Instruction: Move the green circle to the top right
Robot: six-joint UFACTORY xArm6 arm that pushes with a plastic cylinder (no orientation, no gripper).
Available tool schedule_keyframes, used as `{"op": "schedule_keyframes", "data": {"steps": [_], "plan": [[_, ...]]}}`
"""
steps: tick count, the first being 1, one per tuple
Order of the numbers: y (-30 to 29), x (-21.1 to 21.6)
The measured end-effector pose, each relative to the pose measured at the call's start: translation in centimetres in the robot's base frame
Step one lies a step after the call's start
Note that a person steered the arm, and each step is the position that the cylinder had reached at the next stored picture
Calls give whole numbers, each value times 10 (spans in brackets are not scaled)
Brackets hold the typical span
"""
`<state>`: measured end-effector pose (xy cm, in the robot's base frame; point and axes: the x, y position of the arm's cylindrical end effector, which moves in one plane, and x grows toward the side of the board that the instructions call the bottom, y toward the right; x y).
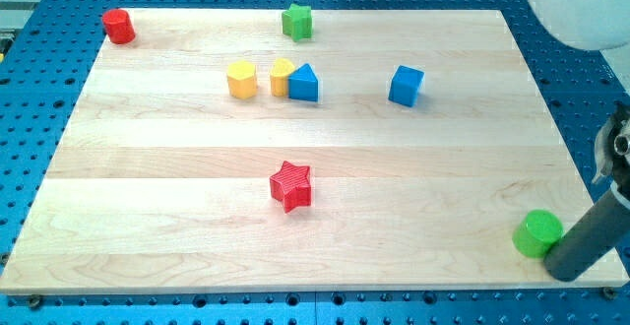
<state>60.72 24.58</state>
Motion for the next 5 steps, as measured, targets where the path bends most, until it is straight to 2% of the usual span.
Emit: {"op": "schedule_keyframes", "data": {"steps": [2,3,4,5], "plan": [[-56,-83],[-14,-20],[-87,-27],[-93,-71]]}}
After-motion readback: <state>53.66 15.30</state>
